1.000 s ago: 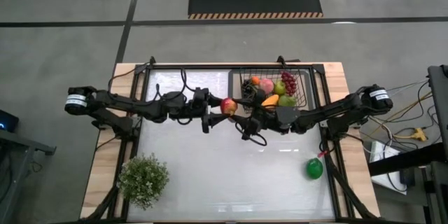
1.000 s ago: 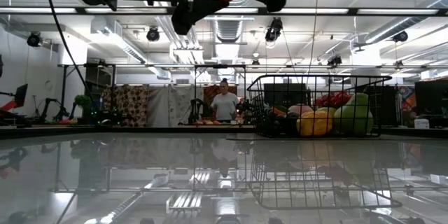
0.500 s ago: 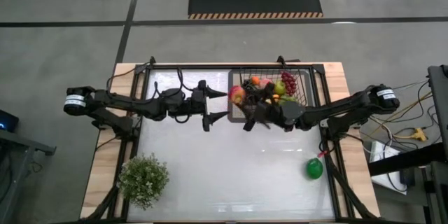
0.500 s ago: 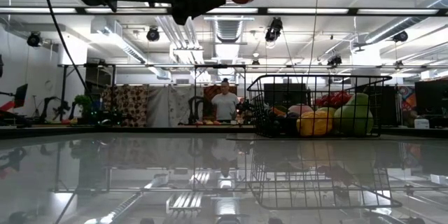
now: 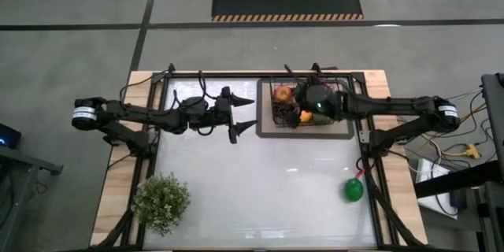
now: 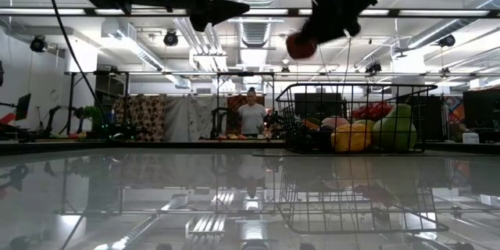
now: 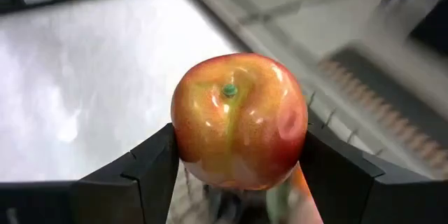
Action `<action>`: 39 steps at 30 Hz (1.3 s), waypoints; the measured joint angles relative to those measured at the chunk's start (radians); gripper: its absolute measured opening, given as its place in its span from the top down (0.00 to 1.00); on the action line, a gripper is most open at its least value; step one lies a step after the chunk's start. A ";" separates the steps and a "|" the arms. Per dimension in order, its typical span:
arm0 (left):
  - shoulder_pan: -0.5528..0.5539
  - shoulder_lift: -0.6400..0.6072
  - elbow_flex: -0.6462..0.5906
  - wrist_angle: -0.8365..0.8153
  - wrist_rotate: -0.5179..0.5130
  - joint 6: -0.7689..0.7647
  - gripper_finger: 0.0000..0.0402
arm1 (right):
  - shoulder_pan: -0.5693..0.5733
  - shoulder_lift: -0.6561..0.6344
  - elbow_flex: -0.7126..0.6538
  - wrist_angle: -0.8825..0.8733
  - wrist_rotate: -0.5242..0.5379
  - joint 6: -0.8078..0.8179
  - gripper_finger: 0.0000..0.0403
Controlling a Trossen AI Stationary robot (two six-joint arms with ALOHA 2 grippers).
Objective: Build produce basket
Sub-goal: Put the red apple into the black basket
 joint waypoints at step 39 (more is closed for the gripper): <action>0.000 -0.001 -0.011 0.002 0.001 -0.001 0.18 | -0.243 0.251 0.009 -0.245 -0.498 0.146 0.29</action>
